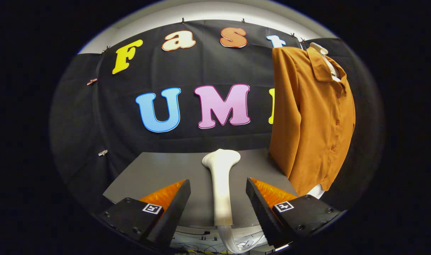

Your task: Iron the clothes twice with a garment steamer, once on the left side and once on the right side.

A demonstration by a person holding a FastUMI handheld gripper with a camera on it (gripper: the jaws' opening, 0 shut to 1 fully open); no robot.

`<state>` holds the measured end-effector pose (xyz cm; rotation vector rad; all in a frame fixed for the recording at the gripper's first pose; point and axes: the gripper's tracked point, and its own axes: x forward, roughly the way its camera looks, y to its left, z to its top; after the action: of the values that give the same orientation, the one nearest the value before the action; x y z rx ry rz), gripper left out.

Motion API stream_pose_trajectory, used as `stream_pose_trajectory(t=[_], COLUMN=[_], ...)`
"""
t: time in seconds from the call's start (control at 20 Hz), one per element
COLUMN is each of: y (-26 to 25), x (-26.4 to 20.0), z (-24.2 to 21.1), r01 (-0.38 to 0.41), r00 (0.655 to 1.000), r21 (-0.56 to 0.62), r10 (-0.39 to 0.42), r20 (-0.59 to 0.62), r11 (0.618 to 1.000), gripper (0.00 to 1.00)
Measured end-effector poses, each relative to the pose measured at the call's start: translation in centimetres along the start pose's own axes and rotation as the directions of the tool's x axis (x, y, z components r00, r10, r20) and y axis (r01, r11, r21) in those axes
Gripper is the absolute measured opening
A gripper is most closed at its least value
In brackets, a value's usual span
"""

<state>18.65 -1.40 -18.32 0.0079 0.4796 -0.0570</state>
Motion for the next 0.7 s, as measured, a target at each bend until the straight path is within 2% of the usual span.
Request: stream_pose_trajectory(t=[0.5, 0.7], y=[-0.6, -0.9], x=[6.1, 7.4], z=[-3.6, -4.6], r01=[0.017, 0.029], r00=[0.983, 0.971], r21=[-0.057, -0.039], r10=[-0.027, -0.038], r20=[-0.180, -0.237], r11=[0.998, 0.999], gripper=[0.99, 0.99])
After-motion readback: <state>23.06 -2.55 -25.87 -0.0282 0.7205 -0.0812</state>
